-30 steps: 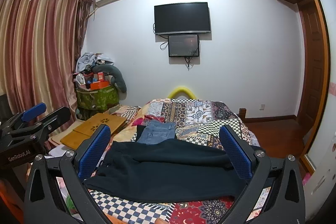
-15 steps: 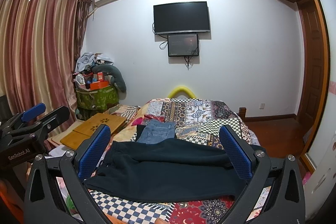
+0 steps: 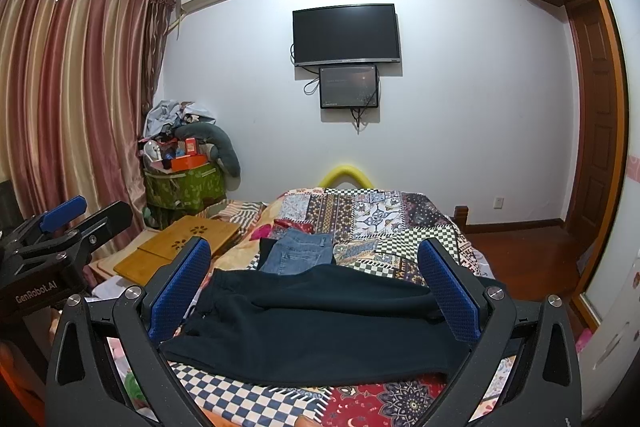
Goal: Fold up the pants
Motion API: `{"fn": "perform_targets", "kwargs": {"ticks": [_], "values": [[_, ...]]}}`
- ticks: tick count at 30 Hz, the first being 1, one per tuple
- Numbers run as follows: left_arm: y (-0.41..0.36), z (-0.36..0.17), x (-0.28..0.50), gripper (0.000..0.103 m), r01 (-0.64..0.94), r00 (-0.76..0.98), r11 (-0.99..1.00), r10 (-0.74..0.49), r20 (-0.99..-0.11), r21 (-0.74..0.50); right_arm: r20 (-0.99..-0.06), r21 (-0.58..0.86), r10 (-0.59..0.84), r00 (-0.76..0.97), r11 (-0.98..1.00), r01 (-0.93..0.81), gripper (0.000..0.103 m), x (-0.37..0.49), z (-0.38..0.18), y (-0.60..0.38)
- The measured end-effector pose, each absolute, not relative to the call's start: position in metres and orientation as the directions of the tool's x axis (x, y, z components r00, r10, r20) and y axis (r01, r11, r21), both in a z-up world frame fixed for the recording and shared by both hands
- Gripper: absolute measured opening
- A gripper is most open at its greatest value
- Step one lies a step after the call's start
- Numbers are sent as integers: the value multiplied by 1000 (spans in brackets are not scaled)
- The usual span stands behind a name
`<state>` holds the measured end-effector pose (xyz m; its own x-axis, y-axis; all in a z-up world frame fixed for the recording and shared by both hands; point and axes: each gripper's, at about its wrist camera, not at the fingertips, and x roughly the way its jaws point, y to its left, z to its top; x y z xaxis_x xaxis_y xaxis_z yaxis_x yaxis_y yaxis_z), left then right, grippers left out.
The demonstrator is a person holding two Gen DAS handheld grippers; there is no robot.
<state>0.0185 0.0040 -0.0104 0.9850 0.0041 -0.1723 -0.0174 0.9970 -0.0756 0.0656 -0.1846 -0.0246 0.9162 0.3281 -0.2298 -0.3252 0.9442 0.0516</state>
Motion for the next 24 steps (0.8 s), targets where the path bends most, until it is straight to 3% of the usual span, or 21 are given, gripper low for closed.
{"fn": "perform_targets", "kwargs": {"ticks": [24], "values": [[2, -12, 25, 103, -3, 984, 998, -10, -178, -69, -238, 57, 327, 915, 945, -322, 103, 70, -28, -182]]}}
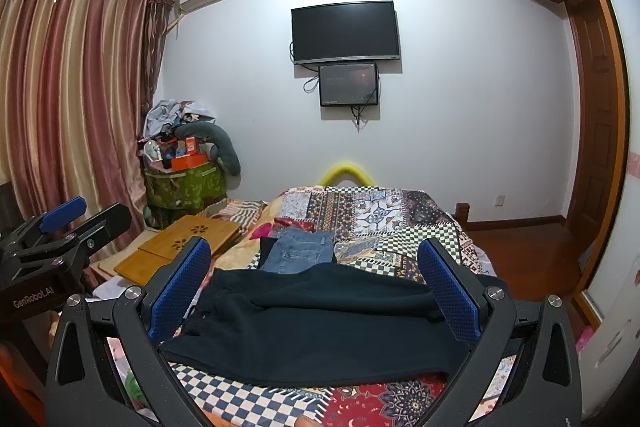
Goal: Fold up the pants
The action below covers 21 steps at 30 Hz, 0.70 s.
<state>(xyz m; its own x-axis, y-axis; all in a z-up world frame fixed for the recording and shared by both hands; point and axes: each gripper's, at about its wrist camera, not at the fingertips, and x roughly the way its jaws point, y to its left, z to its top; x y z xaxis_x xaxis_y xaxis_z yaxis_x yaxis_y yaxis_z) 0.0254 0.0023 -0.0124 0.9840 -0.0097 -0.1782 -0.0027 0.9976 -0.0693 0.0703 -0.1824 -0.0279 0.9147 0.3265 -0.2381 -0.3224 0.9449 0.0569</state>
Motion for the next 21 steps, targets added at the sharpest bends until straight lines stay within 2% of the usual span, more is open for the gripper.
{"fn": "perform_targets", "kwargs": {"ticks": [10, 21], "values": [[21, -22, 83, 103, -12, 963, 997, -9, -269, -78, -284, 32, 290, 914, 956, -293, 103, 111, -41, -182], [78, -75, 225, 99, -111, 850, 993, 80, -520, -29, -392, 15, 266, 881, 959, -283, 103, 199, -75, -197]]}}
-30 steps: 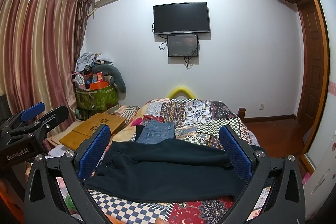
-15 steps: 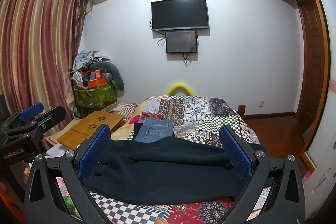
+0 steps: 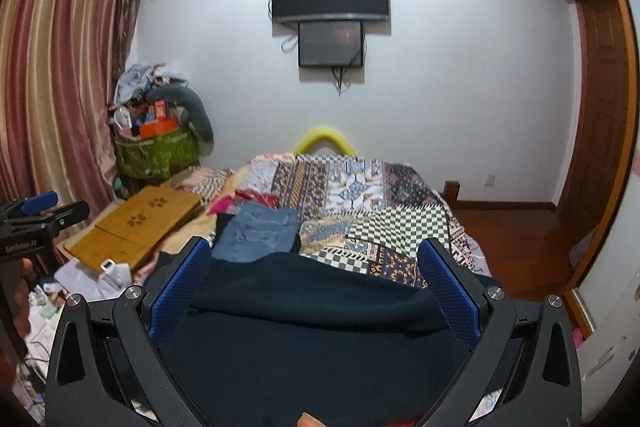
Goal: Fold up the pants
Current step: 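Lower the left tool onto the pants waistband while the right tool lowers onto the waistband too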
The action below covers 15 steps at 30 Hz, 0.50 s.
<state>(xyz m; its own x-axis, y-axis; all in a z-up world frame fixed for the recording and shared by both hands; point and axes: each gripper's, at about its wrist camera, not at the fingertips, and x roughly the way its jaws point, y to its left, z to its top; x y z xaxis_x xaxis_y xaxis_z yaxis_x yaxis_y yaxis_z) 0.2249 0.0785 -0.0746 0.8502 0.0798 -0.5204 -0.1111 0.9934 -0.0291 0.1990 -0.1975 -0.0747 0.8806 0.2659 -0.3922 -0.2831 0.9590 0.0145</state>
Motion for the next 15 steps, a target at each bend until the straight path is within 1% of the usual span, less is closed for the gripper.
{"fn": "perform_targets", "kwargs": {"ticks": [4, 7, 12, 13, 15], "values": [[109, -102, 273, 99, -133, 790, 990, 74, -608, -52, -454, -25, 231, 860, 962, -272, 102, 236, -96, -200], [129, -118, 301, 99, -151, 769, 987, 80, -634, -60, -519, -68, 220, 826, 953, -296, 102, 260, -118, -197], [160, -160, 356, 99, -201, 698, 979, 123, -705, -29, -624, -34, 250, 740, 937, -346, 102, 300, -150, -197], [168, -171, 368, 98, -210, 676, 977, 123, -727, -31, -650, -31, 244, 720, 938, -346, 99, 310, -159, -197], [179, -193, 387, 90, -223, 630, 974, 109, -769, -45, -688, -42, 221, 691, 939, -341, 94, 330, -172, -197]]}}
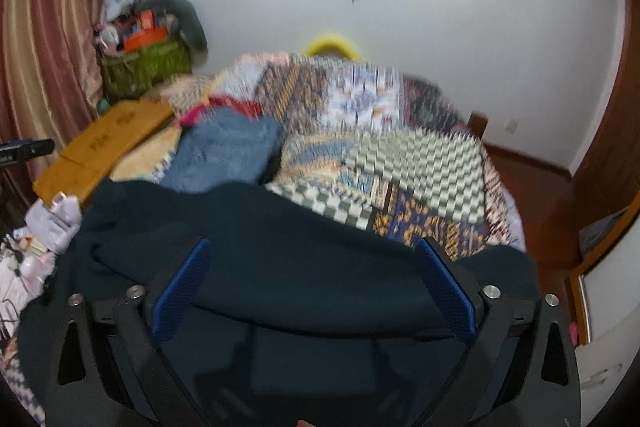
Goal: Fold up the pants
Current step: 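Lower the left tool onto the pants waistband while the right tool lowers onto the waistband too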
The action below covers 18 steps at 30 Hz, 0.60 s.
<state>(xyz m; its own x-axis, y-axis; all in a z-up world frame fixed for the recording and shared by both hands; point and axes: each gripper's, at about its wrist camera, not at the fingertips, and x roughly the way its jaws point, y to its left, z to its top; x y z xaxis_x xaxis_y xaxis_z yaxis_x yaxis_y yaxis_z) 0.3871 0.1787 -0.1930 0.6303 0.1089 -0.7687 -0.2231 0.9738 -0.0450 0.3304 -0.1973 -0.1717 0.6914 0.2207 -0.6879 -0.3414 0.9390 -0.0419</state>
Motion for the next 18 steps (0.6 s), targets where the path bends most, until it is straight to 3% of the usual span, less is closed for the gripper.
{"fn": "perform_targets", "kwargs": {"ticks": [4, 10, 14, 18], "values": [[197, -243, 417, 79, -257, 524, 961, 53, -850, -99, -751, -44, 213, 625, 929, -368, 94, 365, -199, -198], [213, -295, 440, 68, -280, 434, 957, 51, -900, -81, -796, -14, 239, 556, 911, -412, 94, 403, -222, -196], [221, -317, 455, 48, -307, 383, 948, 44, -923, -83, -804, 38, 295, 516, 892, -451, 94, 424, -229, -192], [229, -326, 469, 48, -341, 385, 934, 32, -923, -110, -820, 79, 336, 464, 869, -489, 94, 445, -235, -179]]}}
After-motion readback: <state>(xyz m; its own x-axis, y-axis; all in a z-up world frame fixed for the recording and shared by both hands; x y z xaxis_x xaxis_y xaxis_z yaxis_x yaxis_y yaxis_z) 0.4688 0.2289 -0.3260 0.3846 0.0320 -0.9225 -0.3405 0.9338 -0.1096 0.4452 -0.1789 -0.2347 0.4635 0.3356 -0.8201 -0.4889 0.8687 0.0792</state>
